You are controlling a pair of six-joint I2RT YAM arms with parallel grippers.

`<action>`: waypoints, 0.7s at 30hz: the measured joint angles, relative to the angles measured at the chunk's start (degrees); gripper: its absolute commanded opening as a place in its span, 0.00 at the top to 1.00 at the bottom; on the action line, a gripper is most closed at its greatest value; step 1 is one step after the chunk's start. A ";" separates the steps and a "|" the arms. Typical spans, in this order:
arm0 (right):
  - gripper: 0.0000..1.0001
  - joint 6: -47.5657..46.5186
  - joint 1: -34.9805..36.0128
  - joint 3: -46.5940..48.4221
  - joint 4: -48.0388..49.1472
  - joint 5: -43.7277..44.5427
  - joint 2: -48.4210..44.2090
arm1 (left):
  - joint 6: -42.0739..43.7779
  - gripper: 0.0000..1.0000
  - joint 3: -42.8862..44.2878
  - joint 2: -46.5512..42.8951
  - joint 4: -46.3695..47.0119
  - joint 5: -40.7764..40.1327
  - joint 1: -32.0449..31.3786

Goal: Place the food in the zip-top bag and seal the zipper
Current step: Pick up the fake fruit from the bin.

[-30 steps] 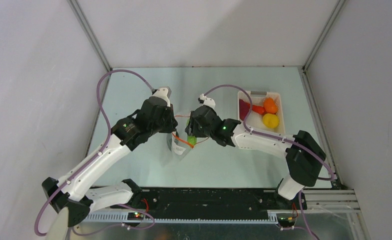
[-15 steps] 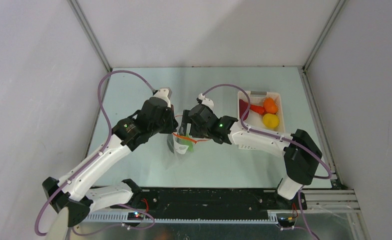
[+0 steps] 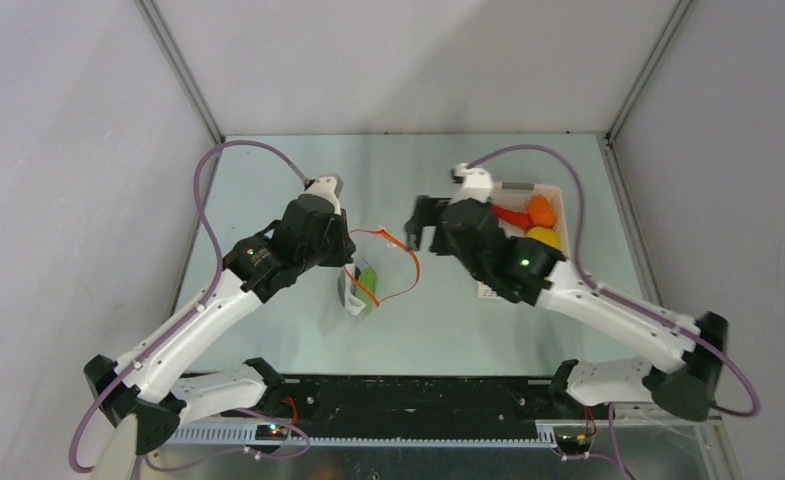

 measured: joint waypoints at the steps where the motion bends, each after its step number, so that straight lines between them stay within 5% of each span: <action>1: 0.01 -0.09 -1.29 -1.18 -0.87 1.60 -2.34 | -0.02 1.00 0.00 0.00 0.00 0.00 0.00; 9: 0.00 -0.59 -14.97 -13.38 -7.10 9.38 -13.20 | 0.00 1.00 0.00 0.02 -0.02 0.04 0.07; 21: 0.01 -7.91 -31.12 -15.04 -8.85 9.46 -0.42 | 0.00 1.00 0.00 0.15 -0.04 0.28 0.09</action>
